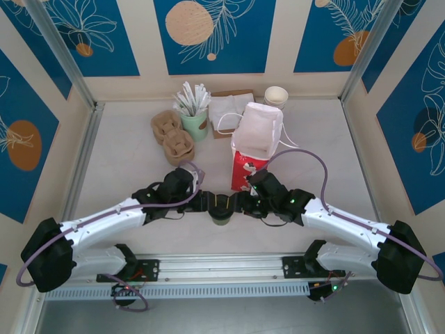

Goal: Pack the takeout coffee

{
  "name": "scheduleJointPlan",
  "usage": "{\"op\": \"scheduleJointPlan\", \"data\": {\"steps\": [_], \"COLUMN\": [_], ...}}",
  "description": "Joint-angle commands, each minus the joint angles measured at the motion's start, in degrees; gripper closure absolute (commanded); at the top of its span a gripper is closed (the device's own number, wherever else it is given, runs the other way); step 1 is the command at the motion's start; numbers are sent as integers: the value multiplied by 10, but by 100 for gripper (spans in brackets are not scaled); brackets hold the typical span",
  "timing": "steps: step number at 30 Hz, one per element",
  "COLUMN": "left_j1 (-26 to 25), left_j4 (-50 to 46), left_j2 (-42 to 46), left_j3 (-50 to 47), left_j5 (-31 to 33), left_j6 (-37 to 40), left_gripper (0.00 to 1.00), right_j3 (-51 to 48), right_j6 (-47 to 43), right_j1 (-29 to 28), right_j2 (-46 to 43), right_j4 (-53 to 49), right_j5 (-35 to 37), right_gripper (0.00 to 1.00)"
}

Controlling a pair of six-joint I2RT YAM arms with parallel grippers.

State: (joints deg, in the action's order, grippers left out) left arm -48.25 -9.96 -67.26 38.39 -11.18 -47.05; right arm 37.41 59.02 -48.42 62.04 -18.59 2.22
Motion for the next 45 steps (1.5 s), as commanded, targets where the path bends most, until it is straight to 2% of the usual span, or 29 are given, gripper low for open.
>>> {"op": "scheduleJointPlan", "data": {"steps": [1, 26, 36, 45], "left_j1": [-8, -29, -31, -31], "left_j4": [-41, -1, -63, -83], "left_j2": [-15, -18, 37, 35], "left_j3": [-44, -125, -75, -22], "left_j5": [-2, 22, 40, 48], "left_j6": [-13, -44, -28, -14], "left_gripper": [63, 65, 65, 64], "right_j3": [-27, -63, -44, -22], "right_j6": [10, 22, 19, 28], "right_j1": [-5, -12, -14, -12], "right_j2": [2, -12, -16, -15], "right_j4": [-49, -70, -64, -55], "right_j5": [26, 54, 22, -2], "right_gripper": [48, 49, 49, 48]}}
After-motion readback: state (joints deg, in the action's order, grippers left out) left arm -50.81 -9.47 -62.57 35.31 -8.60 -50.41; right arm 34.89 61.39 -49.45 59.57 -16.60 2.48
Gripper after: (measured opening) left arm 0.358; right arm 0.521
